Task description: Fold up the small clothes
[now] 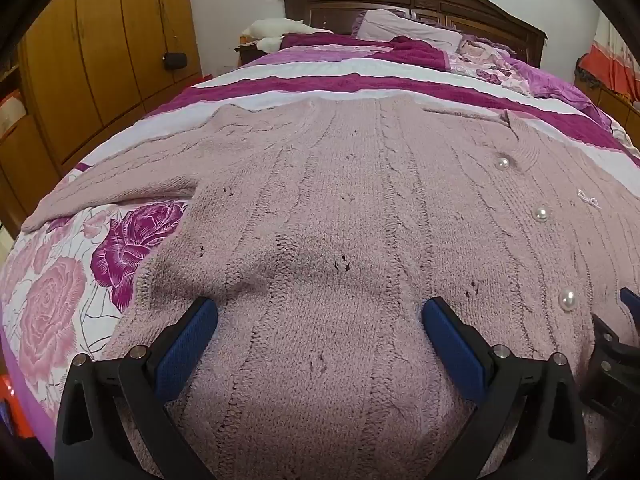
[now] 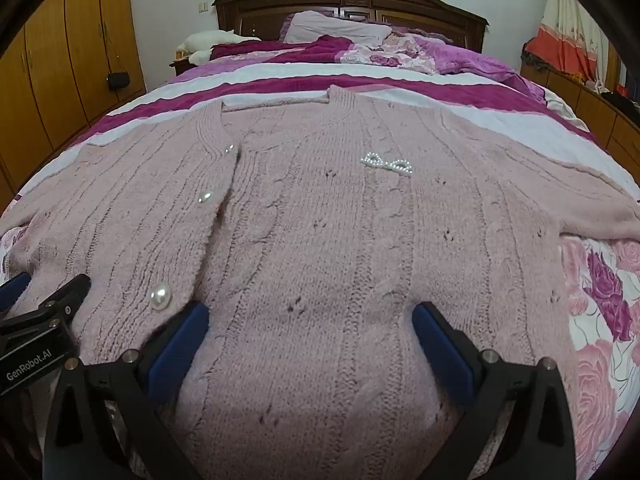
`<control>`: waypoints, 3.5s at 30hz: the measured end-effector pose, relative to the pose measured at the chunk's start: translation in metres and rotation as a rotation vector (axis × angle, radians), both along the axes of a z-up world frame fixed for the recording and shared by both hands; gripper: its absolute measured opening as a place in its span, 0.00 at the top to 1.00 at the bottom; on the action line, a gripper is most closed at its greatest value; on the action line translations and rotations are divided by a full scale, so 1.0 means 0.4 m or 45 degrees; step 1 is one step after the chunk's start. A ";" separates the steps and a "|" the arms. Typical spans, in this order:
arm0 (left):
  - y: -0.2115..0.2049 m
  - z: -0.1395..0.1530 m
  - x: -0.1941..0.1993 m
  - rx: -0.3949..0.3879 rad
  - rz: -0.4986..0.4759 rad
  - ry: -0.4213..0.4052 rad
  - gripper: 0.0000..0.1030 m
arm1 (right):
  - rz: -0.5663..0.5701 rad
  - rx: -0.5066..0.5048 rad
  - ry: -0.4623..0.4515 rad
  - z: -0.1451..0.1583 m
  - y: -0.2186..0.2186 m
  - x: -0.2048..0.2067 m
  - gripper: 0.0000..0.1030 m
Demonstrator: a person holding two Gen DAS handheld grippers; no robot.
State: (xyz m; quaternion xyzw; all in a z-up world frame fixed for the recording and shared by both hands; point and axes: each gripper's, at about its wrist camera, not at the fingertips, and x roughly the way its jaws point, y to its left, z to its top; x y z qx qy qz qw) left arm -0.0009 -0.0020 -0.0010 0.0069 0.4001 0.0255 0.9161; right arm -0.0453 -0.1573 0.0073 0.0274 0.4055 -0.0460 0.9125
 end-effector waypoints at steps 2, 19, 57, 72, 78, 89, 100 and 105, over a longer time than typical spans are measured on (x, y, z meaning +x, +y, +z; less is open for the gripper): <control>0.000 0.000 0.000 0.000 0.000 0.001 0.16 | 0.001 0.003 -0.001 0.001 -0.001 -0.001 0.00; -0.001 -0.001 0.001 -0.013 -0.002 0.002 0.16 | -0.001 -0.018 0.028 0.000 0.009 0.001 0.00; 0.027 0.007 0.011 -0.129 -0.049 0.026 0.17 | -0.080 -0.066 -0.079 0.049 0.000 -0.030 0.07; 0.343 0.128 0.084 -0.256 0.216 -0.072 0.31 | 0.190 -0.154 -0.326 0.183 0.339 0.149 0.15; 0.470 0.160 0.101 -0.309 0.389 -0.199 0.31 | 0.331 0.076 -0.064 0.047 0.445 0.275 0.04; 0.876 0.064 0.138 -0.381 0.953 -0.122 0.31 | 0.352 0.053 0.088 -0.033 0.466 0.314 0.00; 1.143 -0.063 0.064 -0.834 1.131 -0.397 0.46 | 0.348 0.072 0.077 -0.037 0.450 0.333 0.00; 1.220 -0.130 -0.002 -1.409 1.047 -0.490 1.00 | 0.344 0.055 0.072 -0.032 0.455 0.331 0.00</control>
